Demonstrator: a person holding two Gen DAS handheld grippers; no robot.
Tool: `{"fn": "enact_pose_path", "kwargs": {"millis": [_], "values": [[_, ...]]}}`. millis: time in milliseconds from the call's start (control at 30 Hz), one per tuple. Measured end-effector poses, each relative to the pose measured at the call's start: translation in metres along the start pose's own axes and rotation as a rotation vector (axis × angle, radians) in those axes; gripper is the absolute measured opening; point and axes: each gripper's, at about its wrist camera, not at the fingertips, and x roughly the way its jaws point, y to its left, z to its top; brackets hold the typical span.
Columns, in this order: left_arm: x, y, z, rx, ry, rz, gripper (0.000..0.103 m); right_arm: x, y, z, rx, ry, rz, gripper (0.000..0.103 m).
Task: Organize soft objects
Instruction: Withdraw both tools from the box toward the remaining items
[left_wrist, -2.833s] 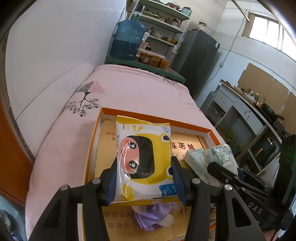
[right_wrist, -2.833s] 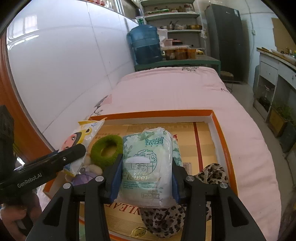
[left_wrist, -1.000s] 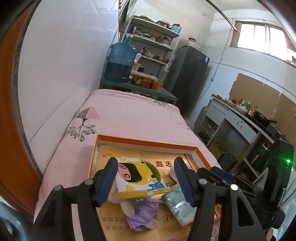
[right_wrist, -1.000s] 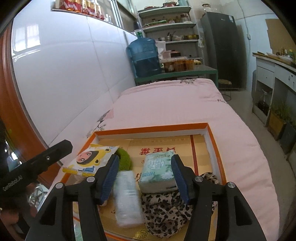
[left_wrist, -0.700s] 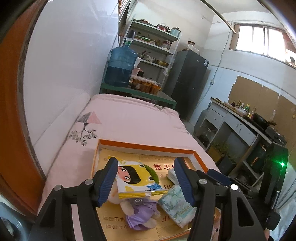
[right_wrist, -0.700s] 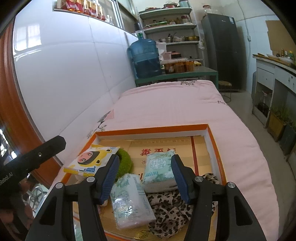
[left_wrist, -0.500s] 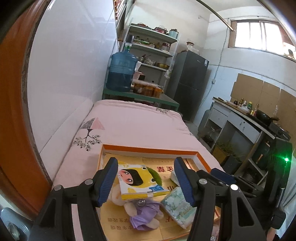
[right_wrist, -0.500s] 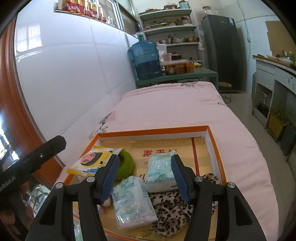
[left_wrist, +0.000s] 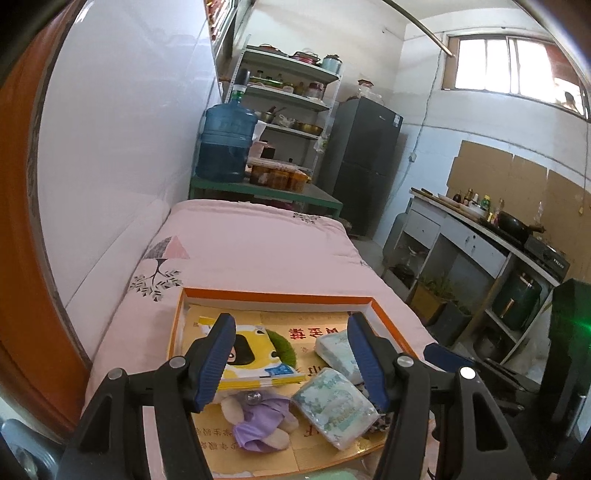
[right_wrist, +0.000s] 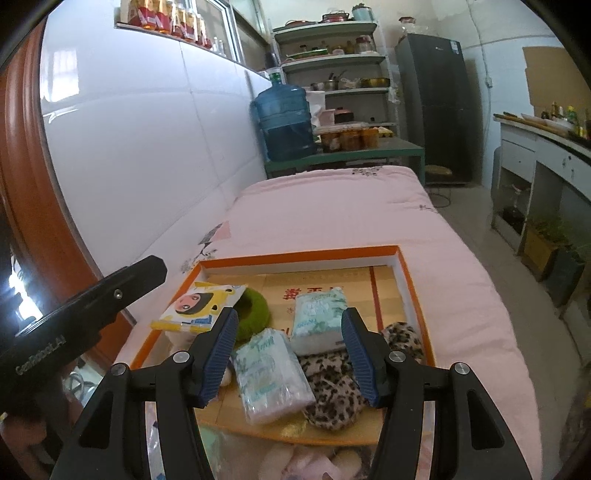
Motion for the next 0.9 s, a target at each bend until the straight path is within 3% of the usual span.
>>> {"fn": "enact_pose_path", "kwargs": {"millis": [900], "values": [[-0.089,-0.022,-0.023,0.039,-0.022,0.083,0.063,-0.084,0.030,-0.014,-0.030,-0.035,-0.009,0.060]]}}
